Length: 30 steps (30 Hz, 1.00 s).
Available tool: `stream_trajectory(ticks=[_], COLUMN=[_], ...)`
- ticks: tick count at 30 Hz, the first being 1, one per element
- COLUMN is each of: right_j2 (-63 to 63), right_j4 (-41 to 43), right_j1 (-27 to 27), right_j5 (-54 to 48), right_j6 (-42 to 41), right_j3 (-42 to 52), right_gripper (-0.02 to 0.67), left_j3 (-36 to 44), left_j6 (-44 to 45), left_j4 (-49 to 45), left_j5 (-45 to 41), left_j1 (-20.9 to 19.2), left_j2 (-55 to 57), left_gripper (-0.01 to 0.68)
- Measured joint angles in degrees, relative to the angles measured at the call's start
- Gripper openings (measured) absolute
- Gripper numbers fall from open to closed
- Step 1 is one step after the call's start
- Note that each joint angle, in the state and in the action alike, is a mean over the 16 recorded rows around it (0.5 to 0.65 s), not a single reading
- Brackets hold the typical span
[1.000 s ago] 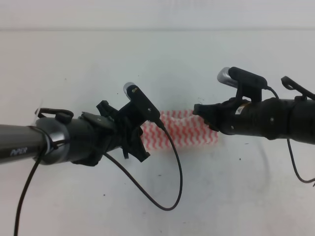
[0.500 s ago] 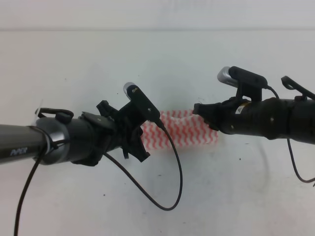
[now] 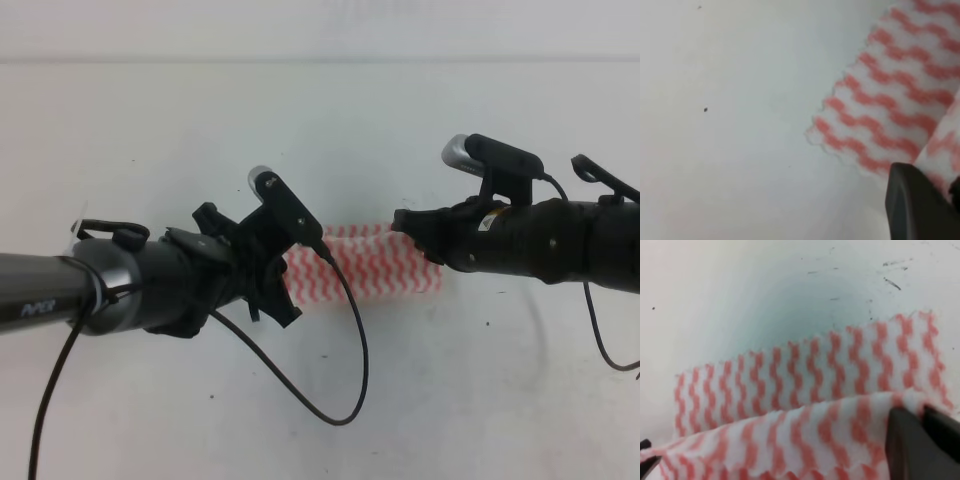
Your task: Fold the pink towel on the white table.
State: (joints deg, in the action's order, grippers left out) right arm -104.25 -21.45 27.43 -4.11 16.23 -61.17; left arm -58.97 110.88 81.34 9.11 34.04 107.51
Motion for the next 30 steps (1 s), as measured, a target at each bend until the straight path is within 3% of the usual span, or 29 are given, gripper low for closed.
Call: stream_trajectory(ticks=[30], right_j2=[-0.4], right_j4=[0.1], right_j1=[0.0], right_j5=[1.2], right_j6=[0.0], right_j3=[0.0], right_gripper=[-0.016], left_j3=[-2.4], left_j6=[0.0], left_j4=[-0.2], left_j5=[1.3], left_j1=[-0.5], left_j2=[2.1], left_gripper=[-0.004])
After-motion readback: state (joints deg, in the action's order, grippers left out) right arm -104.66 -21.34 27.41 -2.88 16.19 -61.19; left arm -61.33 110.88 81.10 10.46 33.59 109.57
